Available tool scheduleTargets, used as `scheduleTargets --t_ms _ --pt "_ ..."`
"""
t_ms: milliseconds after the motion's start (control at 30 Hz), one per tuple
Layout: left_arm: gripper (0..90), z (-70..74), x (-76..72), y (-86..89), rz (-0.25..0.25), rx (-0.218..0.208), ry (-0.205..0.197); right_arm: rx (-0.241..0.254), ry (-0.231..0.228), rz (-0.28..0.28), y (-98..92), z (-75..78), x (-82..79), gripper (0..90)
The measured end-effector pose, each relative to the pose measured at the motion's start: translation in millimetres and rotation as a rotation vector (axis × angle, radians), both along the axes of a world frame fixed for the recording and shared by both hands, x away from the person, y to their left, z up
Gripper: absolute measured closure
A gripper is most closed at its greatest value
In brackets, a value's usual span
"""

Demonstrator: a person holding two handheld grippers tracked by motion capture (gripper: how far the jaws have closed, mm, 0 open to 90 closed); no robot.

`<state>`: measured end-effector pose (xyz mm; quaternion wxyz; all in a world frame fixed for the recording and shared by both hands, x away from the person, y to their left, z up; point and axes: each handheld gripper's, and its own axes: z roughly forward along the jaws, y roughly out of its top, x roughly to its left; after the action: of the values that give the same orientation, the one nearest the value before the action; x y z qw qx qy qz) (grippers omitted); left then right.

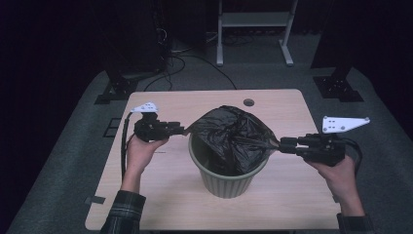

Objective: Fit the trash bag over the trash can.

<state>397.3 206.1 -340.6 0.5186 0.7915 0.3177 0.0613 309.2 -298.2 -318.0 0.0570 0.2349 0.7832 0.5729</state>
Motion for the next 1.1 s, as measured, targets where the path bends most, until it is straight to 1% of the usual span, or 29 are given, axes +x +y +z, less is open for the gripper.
scheduleTargets --t_ms 33,67,100,133,167,200,233,267,367,467,500,567,633,767,867,967,1033,1067,1100 --pt "49.6 3.4 -2.3 4.0 0.01 -0.002 -0.014 0.002 -0.007 -0.005 -0.3 2.3 -0.3 66.5" --pt "46.4 6.6 -4.2 8.1 0.016 -0.012 -0.02 0.008 -0.015 -0.016 -0.5 5.2 -0.4 63.2" --pt "42.3 10.1 -6.4 12.6 0.021 -0.019 -0.028 0.013 -0.018 -0.027 -0.8 7.9 -0.4 62.0" --pt "38.7 14.5 -10.0 17.8 0.026 -0.032 -0.048 0.022 -0.026 -0.031 -0.9 10.2 -0.4 59.6" --pt "36.5 18.4 -13.8 21.3 0.023 -0.046 -0.062 0.033 -0.038 -0.043 -0.8 12.8 -0.3 57.8" --pt "35.6 21.4 -16.8 23.7 0.019 -0.055 -0.073 0.038 -0.04 -0.046 -0.3 14.5 -0.1 57.6" --pt "34.7 26.0 -22.3 25.7 0.008 -0.077 -0.094 0.041 -0.043 -0.047 0.4 15.6 0.2 55.7" --pt "33.6 29.6 -26.9 26.1 -0.003 -0.087 -0.11 0.039 -0.049 -0.056 2.2 17.3 0.9 52.7" --pt "31.6 38.2 -39.5 21.5 -0.045 -0.096 -0.15 0.036 -0.058 -0.071 6.3 19.9 3.6 48.6" --pt "29.7 44.2 -53.8 8.9 -0.108 -0.091 -0.185 0.034 -0.058 -0.076 9.1 20.9 5.1 47.6" --pt "29.4 45.1 -56.7 5.6 -0.123 -0.096 -0.192 0.035 -0.06 -0.079 10.1 20.9 5.9 47.5" --pt "29.4 47.8 -64.1 -4.2 -0.162 -0.11 -0.208 0.033 -0.058 -0.079 11.7 20.6 6.8 46.5" --pt "29.5 49.5 -68.2 -12.6 -0.19 -0.118 -0.218 0.03 -0.051 -0.077 13.8 20.0 7.9 45.6" --pt "29.5 49.8 -72.9 -35.4 -0.249 -0.109 -0.228 0.016 -0.041 -0.086 18.1 18.1 11.0 43.8" --pt "29.5 46.7 -71.9 -49.8 -0.269 -0.1 -0.23 0.011 -0.033 -0.086 20.7 17.4 13.2 43.0" --pt "30.4 42.3 -67.7 -57.9 -0.262 -0.081 -0.226 0.003 -0.029 -0.083 22.2 17.0 15.0 42.7" --pt "36.5 40.1 -64.1 -61.7 -0.268 -0.074 -0.214 0.002 -0.02 -0.085 23.7 16.9 15.9 42.5" --pt "46.3 39.8 -62.9 -62.5 -0.284 -0.073 -0.217 0.0 -0.023 -0.086 24.1 16.8 16.5 42.3" --pt "54.9 39.7 -61.9 -63.8 -0.289 -0.082 -0.219 -0.001 -0.018 -0.086 24.8 16.7 17.3 42.2"
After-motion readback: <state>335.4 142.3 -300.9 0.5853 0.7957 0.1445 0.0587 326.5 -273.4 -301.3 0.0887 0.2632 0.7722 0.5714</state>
